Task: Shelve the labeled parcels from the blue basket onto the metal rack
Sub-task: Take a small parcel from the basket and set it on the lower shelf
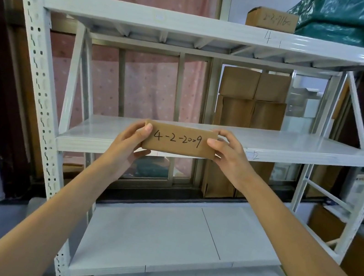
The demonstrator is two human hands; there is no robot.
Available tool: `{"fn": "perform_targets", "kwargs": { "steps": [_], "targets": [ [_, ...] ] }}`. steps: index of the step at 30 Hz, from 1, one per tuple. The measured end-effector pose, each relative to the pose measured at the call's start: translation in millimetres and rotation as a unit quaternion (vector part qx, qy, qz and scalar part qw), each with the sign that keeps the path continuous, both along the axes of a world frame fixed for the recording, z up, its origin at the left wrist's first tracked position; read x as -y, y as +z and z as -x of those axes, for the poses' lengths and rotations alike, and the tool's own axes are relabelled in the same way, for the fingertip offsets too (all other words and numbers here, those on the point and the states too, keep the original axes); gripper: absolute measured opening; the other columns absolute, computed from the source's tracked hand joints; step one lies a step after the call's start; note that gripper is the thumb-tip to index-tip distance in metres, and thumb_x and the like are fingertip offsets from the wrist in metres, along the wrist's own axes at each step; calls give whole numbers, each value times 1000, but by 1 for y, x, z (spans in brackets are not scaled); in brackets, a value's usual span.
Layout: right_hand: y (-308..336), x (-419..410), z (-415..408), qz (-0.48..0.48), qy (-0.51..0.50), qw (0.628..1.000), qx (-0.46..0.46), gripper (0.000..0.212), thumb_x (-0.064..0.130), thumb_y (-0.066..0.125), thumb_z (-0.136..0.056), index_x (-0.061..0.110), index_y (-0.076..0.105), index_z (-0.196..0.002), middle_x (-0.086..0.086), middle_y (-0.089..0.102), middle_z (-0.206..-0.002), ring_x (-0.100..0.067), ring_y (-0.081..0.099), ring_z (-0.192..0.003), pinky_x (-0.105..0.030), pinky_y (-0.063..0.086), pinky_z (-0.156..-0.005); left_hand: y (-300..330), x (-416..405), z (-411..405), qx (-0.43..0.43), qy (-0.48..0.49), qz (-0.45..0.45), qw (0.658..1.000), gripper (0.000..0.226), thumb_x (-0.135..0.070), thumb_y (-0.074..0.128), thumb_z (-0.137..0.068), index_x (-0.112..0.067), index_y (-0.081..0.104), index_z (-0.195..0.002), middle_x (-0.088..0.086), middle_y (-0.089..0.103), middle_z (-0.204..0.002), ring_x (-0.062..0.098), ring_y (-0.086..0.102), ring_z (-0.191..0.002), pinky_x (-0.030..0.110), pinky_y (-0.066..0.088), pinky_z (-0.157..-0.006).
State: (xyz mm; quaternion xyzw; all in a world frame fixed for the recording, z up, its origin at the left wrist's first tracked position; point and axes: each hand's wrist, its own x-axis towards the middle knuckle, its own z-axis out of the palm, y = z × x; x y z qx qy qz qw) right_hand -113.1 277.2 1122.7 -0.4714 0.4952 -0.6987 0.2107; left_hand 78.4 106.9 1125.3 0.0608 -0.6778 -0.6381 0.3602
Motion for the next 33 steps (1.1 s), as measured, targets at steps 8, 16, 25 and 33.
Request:
{"fn": "perform_targets", "kwargs": {
  "steps": [8, 16, 25, 33],
  "targets": [
    [-9, -1, -2, -33, -36, 999, -23, 36, 29, 68, -86, 20, 52, -117, -6, 63, -112, -18, 60, -108, -27, 51, -85, -15, 9, 1, 4, -40, -7, 999, 38, -44, 57, -80, -25, 58, -113, 3, 65, -104, 19, 61, -102, 25, 56, -73],
    [-52, -37, 24, -109, -94, 989, -34, 48, 36, 74, -74, 27, 55, -116, -4, 65, -119, -22, 61, -116, -32, 51, -93, -56, 3, 30, 64, -90, -36, 993, 61, -42, 69, -71, -30, 53, -129, 1, 65, -110, 19, 59, -108, 28, 47, -85],
    [-87, -119, 98, -212, -77, 973, -52, 59, 28, 81, -67, 26, 56, -121, -3, 61, -129, -20, 58, -121, -36, 50, -100, -102, -43, 102, 176, -154, 4, 972, 76, -32, 75, -68, -21, 45, -138, 15, 51, -136, 29, 51, -125, 46, 38, -110],
    [-117, -197, 202, -258, -74, 962, -49, 59, 18, 80, -68, 22, 56, -122, -3, 61, -128, -19, 56, -122, -41, 49, -103, -136, -120, 206, 214, -152, -9, 965, 74, -22, 77, -73, -20, 44, -139, 5, 58, -128, 21, 57, -119, 33, 48, -100]
  ]
}}
